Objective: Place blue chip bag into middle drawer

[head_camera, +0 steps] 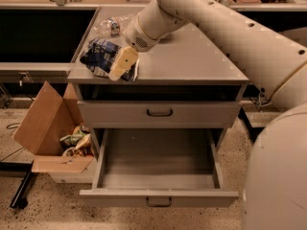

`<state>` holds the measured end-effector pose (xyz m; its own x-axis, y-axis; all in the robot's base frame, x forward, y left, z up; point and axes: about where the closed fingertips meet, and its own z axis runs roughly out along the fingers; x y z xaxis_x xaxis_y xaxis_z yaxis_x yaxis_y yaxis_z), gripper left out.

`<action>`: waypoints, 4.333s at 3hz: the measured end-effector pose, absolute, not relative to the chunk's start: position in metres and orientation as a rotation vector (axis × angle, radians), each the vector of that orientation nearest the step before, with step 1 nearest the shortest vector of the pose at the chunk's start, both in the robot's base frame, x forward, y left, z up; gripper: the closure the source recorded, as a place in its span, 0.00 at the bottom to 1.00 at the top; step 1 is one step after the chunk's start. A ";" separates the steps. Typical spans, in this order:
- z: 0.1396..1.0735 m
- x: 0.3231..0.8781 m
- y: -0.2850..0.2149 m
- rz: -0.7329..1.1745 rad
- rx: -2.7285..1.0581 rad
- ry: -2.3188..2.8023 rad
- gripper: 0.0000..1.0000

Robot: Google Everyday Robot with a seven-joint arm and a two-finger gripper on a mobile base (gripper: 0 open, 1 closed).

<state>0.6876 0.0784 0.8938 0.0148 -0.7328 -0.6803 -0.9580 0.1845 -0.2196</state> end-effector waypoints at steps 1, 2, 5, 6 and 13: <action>0.879 0.695 0.099 0.456 -1.615 1.750 0.19; 0.865 0.693 0.108 0.503 -1.631 1.737 0.42; 0.860 0.609 0.052 0.512 -1.705 1.809 1.00; 0.835 0.568 0.024 0.514 -1.747 1.948 1.00; 0.533 0.527 -0.044 0.430 -1.616 2.566 0.61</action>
Offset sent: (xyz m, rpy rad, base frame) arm 0.0029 0.0345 -0.0428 0.0583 0.0623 0.0867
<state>0.5270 -0.0436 0.5326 -0.4409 -0.8718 -0.2134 -0.8938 0.4047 0.1935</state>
